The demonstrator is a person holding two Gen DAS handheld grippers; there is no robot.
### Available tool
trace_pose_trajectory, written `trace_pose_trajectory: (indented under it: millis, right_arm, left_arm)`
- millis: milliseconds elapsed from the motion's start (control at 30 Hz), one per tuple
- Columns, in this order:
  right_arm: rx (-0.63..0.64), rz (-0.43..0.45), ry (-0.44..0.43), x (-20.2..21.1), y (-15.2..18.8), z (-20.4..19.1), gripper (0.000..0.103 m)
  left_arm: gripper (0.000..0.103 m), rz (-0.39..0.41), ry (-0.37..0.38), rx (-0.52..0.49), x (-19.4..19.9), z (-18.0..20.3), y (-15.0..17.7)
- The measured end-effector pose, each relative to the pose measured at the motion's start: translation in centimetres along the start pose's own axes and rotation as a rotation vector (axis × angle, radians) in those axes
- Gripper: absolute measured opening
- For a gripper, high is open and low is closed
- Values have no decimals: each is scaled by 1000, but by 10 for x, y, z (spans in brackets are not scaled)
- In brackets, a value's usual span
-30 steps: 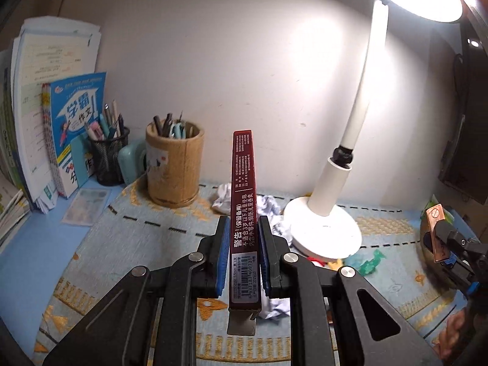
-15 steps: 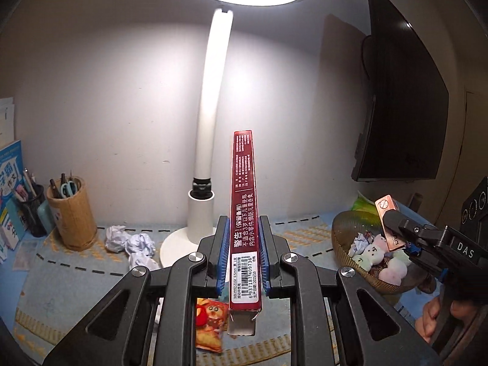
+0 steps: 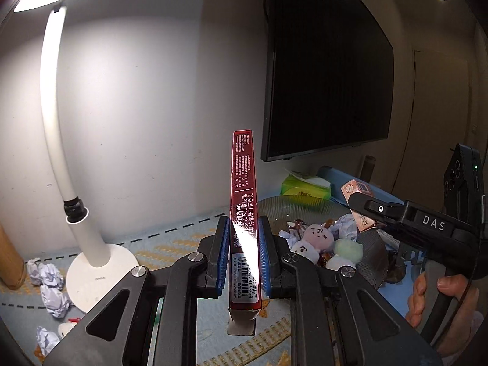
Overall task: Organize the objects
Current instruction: 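Carry the red box and pink carton to the amber bowl and open both tools, then bring both tools back over the desk items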
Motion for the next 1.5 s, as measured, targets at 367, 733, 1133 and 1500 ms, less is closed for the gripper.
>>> trace_pose_trajectory:
  millis: [367, 733, 1133, 1500]
  right_arm:
    - [1, -20, 151, -2, -17, 39, 43]
    - [-1, -52, 247, -16, -23, 56, 43]
    - [-39, -66, 274, -33, -30, 54, 103]
    - [-15, 8, 219, 1, -34, 4, 103]
  left_arm:
    - [15, -175, 69, -157, -72, 37, -6]
    - [15, -248, 100, -128, -122, 38, -4]
    - [103, -364, 248, -42, -130, 22, 15]
    - [103, -288, 190, 10, -69, -11, 2]
Point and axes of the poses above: each gripper's, at about its wrist camera, not at the fingertips, and x roughly against the way its jaws point, z to its right, y to its underside, the point moved 3 cm from there along -x, roughly the way its jaws point, and after that the axes turned 5 degrees about -z, right-handed, at the moved point
